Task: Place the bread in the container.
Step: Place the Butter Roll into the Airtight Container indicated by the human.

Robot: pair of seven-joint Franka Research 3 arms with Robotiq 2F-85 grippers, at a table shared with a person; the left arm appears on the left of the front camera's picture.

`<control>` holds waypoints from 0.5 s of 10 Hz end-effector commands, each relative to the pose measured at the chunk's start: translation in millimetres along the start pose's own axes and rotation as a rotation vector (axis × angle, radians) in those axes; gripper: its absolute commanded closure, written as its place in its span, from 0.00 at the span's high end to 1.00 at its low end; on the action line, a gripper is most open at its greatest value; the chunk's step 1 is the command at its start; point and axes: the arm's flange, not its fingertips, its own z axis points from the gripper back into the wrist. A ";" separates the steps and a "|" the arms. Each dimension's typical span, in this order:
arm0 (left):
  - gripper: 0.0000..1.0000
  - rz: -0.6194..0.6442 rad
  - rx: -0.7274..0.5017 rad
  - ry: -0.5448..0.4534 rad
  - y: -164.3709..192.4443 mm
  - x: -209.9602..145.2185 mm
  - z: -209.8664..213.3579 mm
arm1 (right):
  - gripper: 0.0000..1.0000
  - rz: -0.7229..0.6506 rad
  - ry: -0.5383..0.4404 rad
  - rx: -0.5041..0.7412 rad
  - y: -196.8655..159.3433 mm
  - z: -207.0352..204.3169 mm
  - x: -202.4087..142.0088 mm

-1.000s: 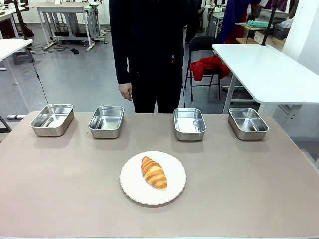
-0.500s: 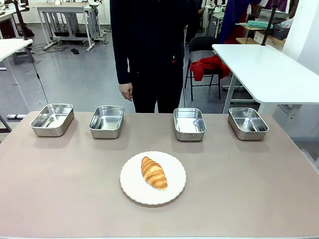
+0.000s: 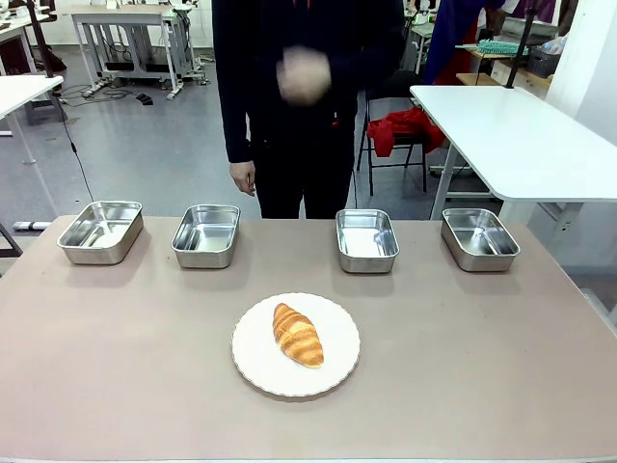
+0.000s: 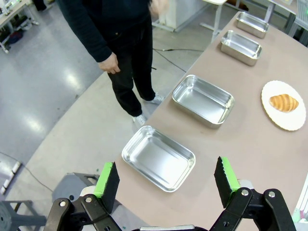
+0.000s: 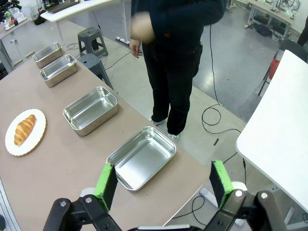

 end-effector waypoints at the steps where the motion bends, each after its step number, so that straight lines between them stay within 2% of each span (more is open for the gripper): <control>1: 1.00 0.007 0.006 -0.016 0.1 0.3 -0.2 | 1.00 0.004 -0.003 0.001 1.0 -0.2 2.1; 5: 1.00 0.007 0.006 -0.016 0.1 0.3 -0.2 | 1.00 0.004 -0.003 0.001 1.0 -0.2 2.1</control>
